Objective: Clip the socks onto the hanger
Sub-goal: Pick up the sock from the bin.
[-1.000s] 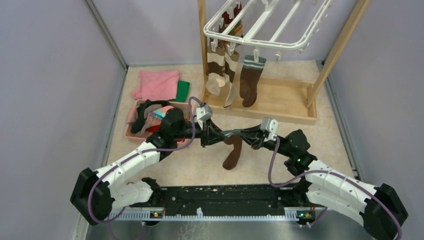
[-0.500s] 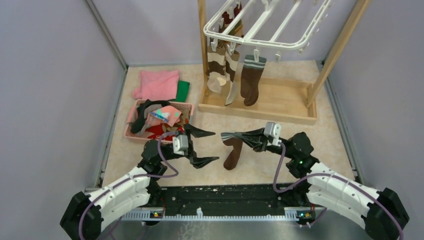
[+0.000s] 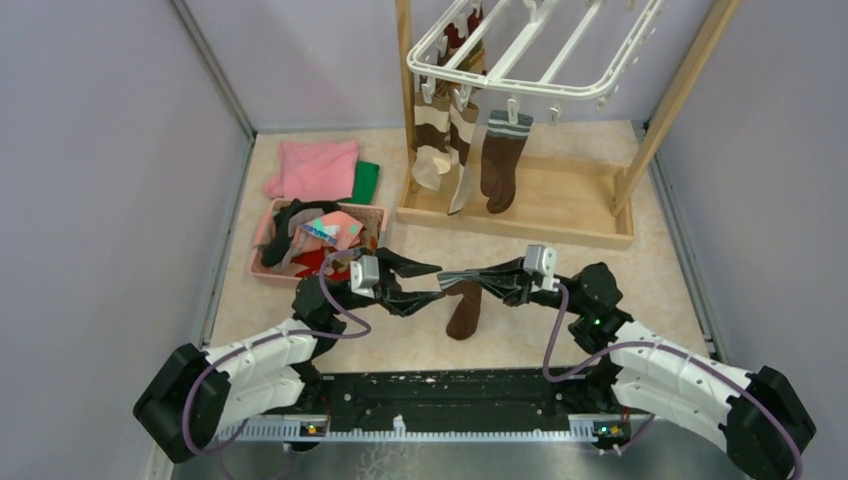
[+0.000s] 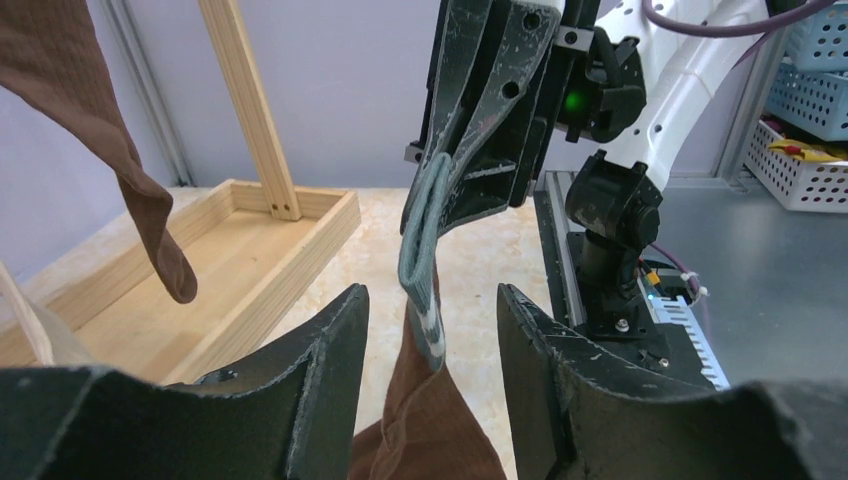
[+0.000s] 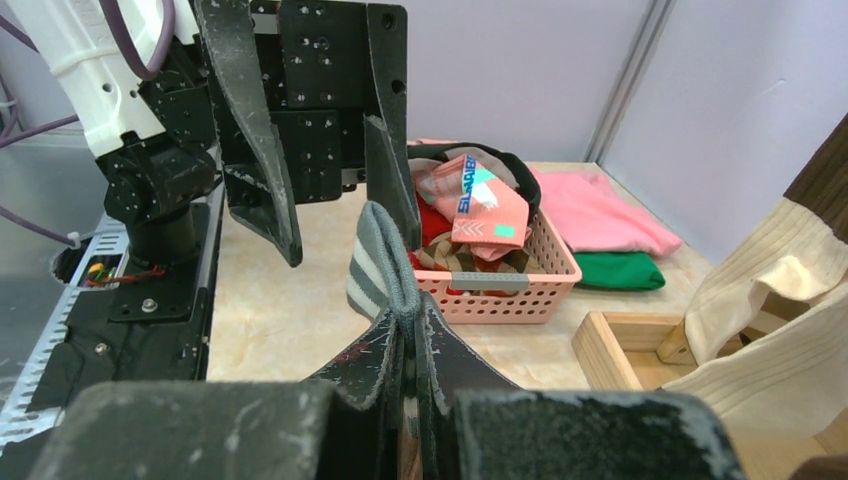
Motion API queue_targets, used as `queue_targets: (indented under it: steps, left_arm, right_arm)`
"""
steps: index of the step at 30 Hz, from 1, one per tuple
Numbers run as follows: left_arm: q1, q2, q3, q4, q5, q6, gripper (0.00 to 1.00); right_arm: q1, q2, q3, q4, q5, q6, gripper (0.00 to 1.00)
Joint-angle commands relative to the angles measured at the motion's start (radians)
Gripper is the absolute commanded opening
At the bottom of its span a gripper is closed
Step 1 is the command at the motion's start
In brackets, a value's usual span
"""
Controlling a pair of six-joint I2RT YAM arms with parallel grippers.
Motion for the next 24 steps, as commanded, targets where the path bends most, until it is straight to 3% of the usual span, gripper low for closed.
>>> queue_targets:
  steps: [1,19,24]
  left_arm:
    - [-0.007,0.007,0.038,0.118,0.020,-0.024,0.55]
    - [-0.034,0.041,0.060,0.115,0.012,-0.028,0.33]
    - [-0.033,0.046,0.061,0.113,0.030,-0.026,0.08]
  right_arm:
    - [0.012,-0.016,0.008,0.046,-0.014,-0.003,0.00]
    - [0.012,0.003,0.019,0.068,-0.034,0.009,0.00]
    - [0.011,0.001,0.025,0.071,-0.039,0.012,0.00]
